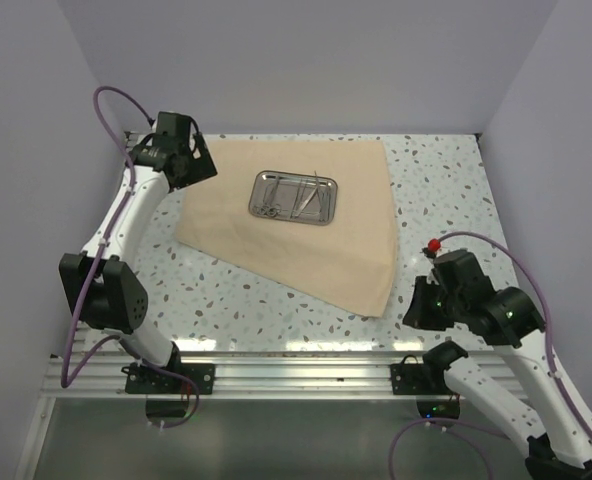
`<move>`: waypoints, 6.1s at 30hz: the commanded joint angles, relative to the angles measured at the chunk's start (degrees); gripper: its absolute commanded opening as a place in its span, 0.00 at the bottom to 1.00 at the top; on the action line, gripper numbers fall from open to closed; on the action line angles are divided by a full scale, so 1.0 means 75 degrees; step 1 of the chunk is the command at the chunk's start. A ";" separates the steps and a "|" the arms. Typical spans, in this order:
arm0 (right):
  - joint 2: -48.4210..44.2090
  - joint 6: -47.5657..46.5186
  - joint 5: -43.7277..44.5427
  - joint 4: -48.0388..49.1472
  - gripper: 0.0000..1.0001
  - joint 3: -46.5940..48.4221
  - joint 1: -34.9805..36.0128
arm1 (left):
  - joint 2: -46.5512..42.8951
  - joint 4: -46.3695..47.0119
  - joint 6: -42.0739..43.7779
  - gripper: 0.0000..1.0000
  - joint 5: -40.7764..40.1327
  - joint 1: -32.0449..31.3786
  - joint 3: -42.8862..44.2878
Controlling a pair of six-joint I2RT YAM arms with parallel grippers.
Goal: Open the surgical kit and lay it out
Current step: Open the surgical kit at the center of the board, then smooth out the surgical kit.
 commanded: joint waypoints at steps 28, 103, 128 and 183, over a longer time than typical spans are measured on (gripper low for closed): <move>0.3562 -0.0977 0.0505 0.0183 0.96 0.2248 0.0003 | -0.1857 0.3217 -0.1277 0.99 0.0826 0.1689 -0.5520; 0.5612 0.0944 0.0729 0.4707 0.74 -0.1492 -0.0008 | -0.2724 0.1811 -0.1008 0.00 0.0720 0.1361 -0.4701; 0.4078 0.1132 0.1759 0.1475 0.00 -0.0077 -0.0020 | -0.3052 0.0184 -0.1019 0.00 0.1129 0.1373 -0.3553; 1.0976 -0.0333 0.1256 0.3593 0.97 0.5948 -0.3371 | 0.2712 0.2362 0.0176 0.79 0.1306 0.1396 -0.1128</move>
